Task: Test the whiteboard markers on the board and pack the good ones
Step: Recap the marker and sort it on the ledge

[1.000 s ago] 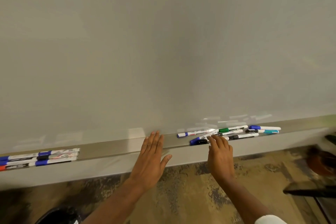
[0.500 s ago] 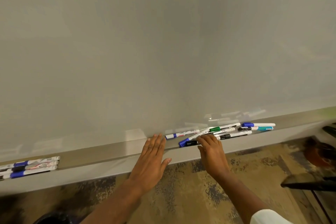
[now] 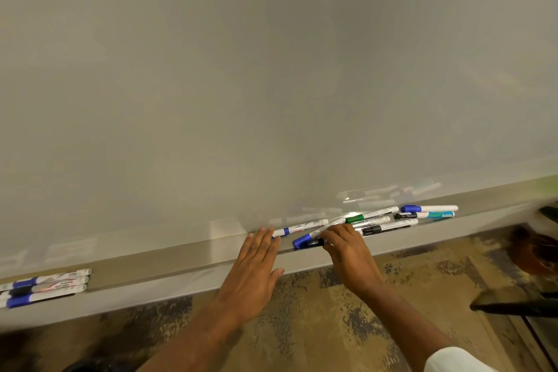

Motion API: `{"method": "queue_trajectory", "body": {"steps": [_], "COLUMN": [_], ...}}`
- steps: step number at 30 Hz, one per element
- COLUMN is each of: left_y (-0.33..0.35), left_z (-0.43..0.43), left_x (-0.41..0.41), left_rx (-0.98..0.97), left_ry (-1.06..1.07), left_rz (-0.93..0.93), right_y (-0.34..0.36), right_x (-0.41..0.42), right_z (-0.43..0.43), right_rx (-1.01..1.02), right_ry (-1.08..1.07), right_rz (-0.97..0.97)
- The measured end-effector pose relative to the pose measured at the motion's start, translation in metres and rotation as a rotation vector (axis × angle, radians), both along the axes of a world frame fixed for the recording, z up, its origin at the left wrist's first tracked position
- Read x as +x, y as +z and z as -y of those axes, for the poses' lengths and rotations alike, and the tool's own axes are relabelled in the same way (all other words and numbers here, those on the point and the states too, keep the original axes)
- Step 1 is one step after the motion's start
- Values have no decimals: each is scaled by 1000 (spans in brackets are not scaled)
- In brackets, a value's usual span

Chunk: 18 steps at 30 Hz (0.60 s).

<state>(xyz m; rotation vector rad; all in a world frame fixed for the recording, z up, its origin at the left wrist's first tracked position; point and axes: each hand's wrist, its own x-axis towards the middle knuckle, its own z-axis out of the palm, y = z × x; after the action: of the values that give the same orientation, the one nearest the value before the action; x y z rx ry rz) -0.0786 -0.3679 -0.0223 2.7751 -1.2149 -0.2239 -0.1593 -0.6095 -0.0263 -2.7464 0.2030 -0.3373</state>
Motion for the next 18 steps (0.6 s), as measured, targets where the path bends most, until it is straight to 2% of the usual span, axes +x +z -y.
{"method": "queue_trajectory", "body": {"steps": [8,13,18], "left_y": [15,49,103], "left_z": [-2,-2,-2], "left_x": [4,8,10], "left_rx": [-92,-318,-669], "left_ry": [-5,49,285], "left_rz": [-50,-222,-486], "right_y": [15,39,82], "right_x": [3,13,28], "right_z": [-16,-34,-63], "right_rx": [41,117,289], "right_ry": [16,4,-20], "right_rz": [85,182,289]}}
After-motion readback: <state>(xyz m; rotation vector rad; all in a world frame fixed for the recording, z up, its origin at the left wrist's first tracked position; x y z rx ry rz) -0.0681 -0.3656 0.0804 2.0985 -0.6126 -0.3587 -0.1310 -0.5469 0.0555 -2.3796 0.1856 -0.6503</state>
